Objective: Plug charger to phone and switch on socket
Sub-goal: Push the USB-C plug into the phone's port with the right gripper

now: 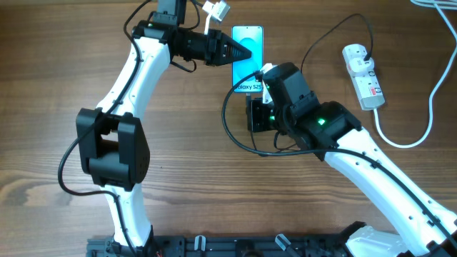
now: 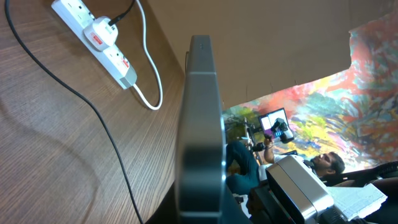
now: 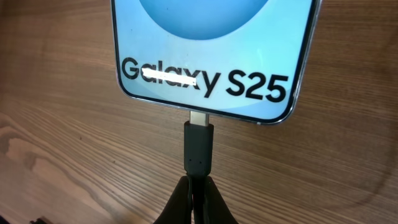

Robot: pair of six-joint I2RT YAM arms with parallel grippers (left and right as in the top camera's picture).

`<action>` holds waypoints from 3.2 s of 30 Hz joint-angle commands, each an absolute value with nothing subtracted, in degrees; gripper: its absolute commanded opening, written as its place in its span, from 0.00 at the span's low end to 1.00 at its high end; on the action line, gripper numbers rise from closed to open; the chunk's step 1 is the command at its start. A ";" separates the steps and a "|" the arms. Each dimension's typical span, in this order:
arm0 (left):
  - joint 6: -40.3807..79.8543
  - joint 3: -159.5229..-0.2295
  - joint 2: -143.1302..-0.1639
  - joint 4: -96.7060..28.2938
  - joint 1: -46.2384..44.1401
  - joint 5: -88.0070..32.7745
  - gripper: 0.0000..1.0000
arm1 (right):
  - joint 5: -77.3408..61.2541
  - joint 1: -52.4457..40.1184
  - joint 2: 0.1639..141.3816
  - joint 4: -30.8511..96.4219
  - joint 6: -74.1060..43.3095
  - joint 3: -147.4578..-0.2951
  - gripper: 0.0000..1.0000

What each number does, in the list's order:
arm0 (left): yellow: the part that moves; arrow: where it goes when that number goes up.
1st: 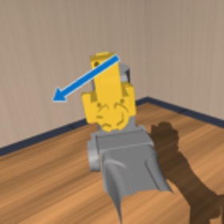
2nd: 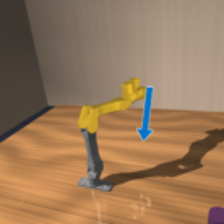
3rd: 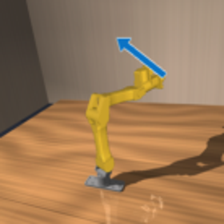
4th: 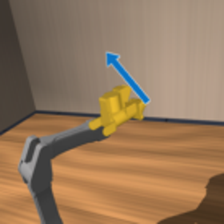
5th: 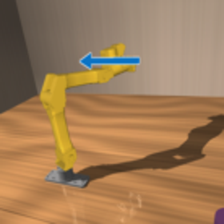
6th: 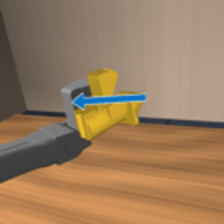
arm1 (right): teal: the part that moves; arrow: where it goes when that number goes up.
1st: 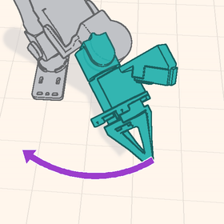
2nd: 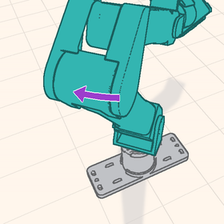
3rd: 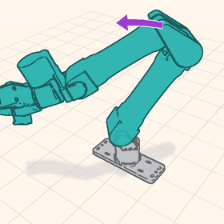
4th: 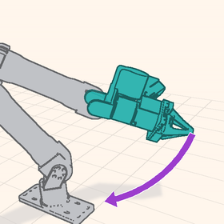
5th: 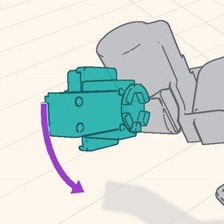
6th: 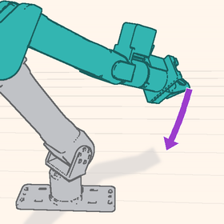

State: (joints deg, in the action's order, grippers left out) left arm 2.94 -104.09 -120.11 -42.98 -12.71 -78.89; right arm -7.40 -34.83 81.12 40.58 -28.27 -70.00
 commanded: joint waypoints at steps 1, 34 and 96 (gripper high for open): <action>3.27 -104.09 -118.08 -42.81 -13.15 -81.52 0.04 | -6.00 -35.07 81.23 39.86 -28.56 -70.50 0.04; -0.01 -104.09 -118.08 -46.37 -14.15 -79.37 0.04 | 0.01 -35.07 81.21 37.12 -25.63 -70.52 0.04; -5.87 -104.09 -118.08 -52.60 -16.40 -77.08 0.04 | 4.29 -35.03 80.51 28.08 -25.58 -74.04 0.04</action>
State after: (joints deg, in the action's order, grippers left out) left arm -4.25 -105.84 -119.13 -49.10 -13.02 -75.83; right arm -3.97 -36.29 81.45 35.38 -25.69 -68.71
